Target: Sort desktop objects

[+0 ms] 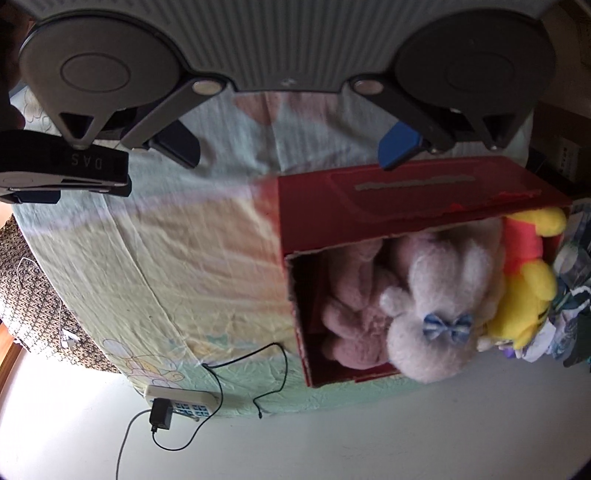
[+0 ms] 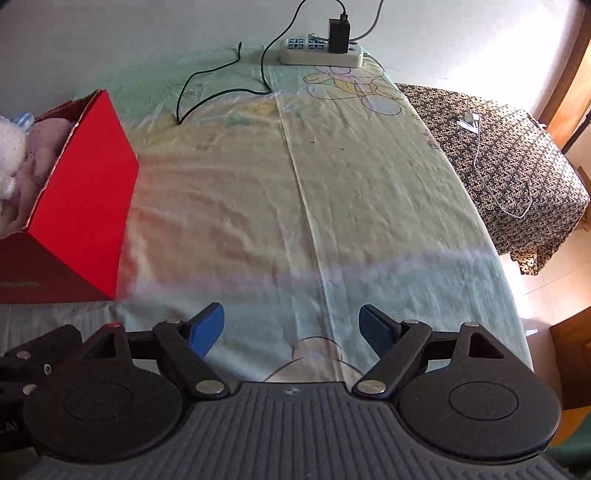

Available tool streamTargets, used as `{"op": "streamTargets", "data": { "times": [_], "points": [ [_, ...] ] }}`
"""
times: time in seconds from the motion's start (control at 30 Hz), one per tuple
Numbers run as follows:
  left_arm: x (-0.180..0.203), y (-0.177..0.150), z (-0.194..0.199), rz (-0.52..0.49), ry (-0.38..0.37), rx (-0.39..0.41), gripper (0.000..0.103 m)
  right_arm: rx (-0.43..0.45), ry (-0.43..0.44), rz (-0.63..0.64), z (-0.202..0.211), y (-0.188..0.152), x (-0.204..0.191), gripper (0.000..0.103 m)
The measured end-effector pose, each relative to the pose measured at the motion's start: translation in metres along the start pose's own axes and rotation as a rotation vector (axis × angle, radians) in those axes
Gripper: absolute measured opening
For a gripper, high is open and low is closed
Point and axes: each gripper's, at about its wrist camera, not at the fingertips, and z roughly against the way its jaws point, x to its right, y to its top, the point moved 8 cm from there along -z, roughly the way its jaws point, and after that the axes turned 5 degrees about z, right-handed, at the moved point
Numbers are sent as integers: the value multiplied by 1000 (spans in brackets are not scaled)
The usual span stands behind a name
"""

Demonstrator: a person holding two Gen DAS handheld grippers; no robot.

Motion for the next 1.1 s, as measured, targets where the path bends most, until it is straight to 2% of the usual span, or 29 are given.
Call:
{"op": "streamTargets", "data": {
  "times": [0.17,0.4,0.6,0.67,0.73,0.83,1.1],
  "points": [
    [-53,-1,4,65,28,-22,103,11,24,32,7,0,-41,83],
    [-104,5,15,71,82,-6,103,45,11,88,28,5,-94,83],
    [-124,25,31,36,75,59,103,122,37,36,58,23,-119,83],
    [-128,32,35,24,96,88,103,143,48,15,67,29,-125,83],
    [-132,42,37,2,122,118,103,166,44,-1,74,36,-129,83],
    [-139,53,41,11,113,144,103,203,15,-12,84,47,-134,83],
    [-153,61,34,61,131,152,103,241,35,-7,89,61,-155,83]
  ]
}}
